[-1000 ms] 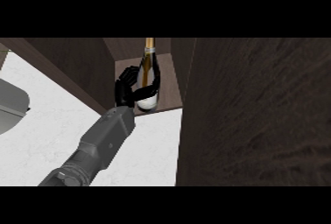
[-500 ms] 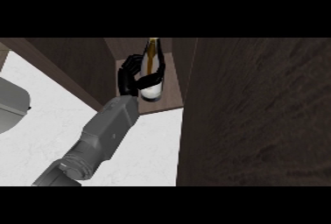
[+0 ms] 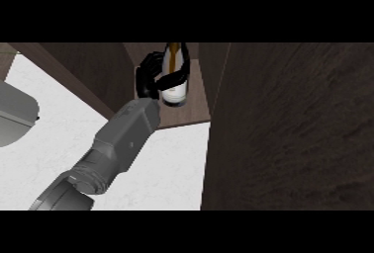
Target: Pick up the wine, place it into the cabinet and close the cabinet
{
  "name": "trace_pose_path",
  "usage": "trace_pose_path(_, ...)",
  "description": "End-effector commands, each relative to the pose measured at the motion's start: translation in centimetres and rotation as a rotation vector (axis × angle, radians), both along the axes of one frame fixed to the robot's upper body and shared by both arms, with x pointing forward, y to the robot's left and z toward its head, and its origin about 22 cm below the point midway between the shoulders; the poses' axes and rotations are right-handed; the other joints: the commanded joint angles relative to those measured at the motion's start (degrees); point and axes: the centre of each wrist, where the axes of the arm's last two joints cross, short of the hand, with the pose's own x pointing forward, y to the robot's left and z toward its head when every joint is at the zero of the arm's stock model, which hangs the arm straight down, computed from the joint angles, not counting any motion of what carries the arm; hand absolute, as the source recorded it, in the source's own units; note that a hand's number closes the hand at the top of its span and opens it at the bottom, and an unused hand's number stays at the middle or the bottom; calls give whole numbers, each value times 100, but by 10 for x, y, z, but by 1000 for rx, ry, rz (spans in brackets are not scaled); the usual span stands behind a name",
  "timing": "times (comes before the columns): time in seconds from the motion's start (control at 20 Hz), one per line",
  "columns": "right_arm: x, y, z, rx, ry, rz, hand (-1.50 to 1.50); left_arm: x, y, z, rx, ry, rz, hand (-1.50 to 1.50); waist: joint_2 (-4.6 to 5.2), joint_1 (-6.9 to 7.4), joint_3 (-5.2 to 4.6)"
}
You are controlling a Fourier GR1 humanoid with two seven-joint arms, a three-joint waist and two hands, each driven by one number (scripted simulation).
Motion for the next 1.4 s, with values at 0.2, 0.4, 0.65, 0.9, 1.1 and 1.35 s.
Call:
trace_pose_path(0.2, 0, -7, -2, -2, -22, -11, -150, 11, 7, 18, -7, 6, 27, 150, 51, 102, 5)
trace_pose_path(0.4, -3, -7, -3, 20, -17, 18, -150, 7, 13, 7, 207, -8, 45, 150, 54, 11, 12)
trace_pose_path(0.65, -5, -2, 0, -7, -19, 9, -150, 9, 38, 5, 373, -12, 109, 150, 81, -18, -3)
trace_pose_path(0.9, -3, -3, 0, 12, -29, 11, -150, 11, 58, 7, 470, 21, 180, 150, 124, -39, -1)
trace_pose_path(1.1, -3, -3, 3, -9, -25, 28, -150, 6, 55, -3, 476, 69, 209, 150, 109, -63, -6)
trace_pose_path(1.35, -6, -1, 0, -20, -41, 31, -150, 5, 65, -6, 520, 70, 153, -150, 150, -134, -8)
